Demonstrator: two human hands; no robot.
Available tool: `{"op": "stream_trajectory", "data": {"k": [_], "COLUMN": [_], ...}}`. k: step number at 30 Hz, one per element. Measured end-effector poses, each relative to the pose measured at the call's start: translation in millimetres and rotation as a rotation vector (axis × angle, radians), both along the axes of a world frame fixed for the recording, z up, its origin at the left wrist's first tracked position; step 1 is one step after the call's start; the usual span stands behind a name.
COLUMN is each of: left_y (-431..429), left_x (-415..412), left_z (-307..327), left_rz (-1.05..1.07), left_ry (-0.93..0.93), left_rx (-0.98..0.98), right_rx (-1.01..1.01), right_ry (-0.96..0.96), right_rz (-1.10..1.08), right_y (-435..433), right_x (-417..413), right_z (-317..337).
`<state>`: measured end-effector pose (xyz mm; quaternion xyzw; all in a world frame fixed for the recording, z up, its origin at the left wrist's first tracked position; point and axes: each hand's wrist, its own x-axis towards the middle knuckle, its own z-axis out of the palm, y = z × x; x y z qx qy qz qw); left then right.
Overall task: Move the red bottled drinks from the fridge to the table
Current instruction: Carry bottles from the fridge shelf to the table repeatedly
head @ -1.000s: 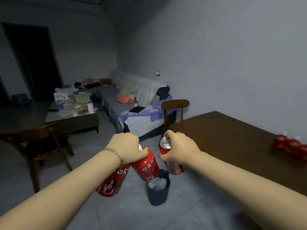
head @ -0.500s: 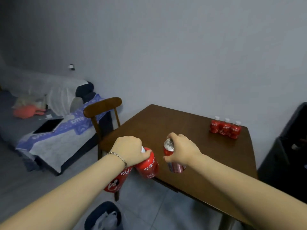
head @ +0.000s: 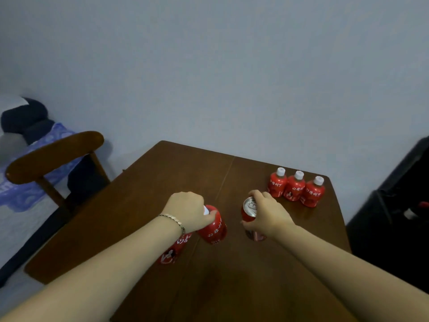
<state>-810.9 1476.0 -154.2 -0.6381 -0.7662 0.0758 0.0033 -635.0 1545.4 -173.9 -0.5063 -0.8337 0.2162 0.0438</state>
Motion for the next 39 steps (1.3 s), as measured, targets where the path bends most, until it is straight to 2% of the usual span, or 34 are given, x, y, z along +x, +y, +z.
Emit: {"op": "stream_trajectory", "data": {"k": [11, 15, 21, 25, 31, 35, 37, 39], "left_y": [181.5, 234.5, 282.4, 297.2, 305.4, 310.8, 311.6, 310.1], "left_x": [-25.1, -32.2, -35.3, -35.8, -31.2, -31.3, -30.3, -30.6], "left_z": [-75.3, -109.1, -142.8, -159.3, -168.7, -166.0, -163.5, -163.7], "left_rz": [-0.182, -0.280, -0.361, -0.375, -0.397, -0.455, -0.445, -0.456], "left_ry": [-0.051, -0.071, -0.070, -0.097, -0.148, -0.130, -0.137, -0.233], "left_rx": [-0.081, -0.136, -0.202, -0.172, -0.080, 0.082, 0.117, 0.143], "right_rx": [-0.031, -0.004, -0.040, -0.006, 0.150, 0.004, 0.002, 0.025], "right_ry": [-0.020, -0.167, -0.298, -0.272, -0.240, -0.189, -0.216, -0.196], "right_rz": [-0.179, -0.169, -0.170, -0.169, -0.053, 0.279, 0.372, 0.412], "right_y": [192.3, 253.6, 308.6, 320.7, 312.9, 282.5, 273.7, 269.5], "right_x": [-20.9, -34.5, -43.0, -46.7, -46.0, -49.6, -52.5, -59.0], "right_z": [-74.2, -101.4, -139.3, -154.0, -150.8, -147.4, -151.1, -156.2]}}
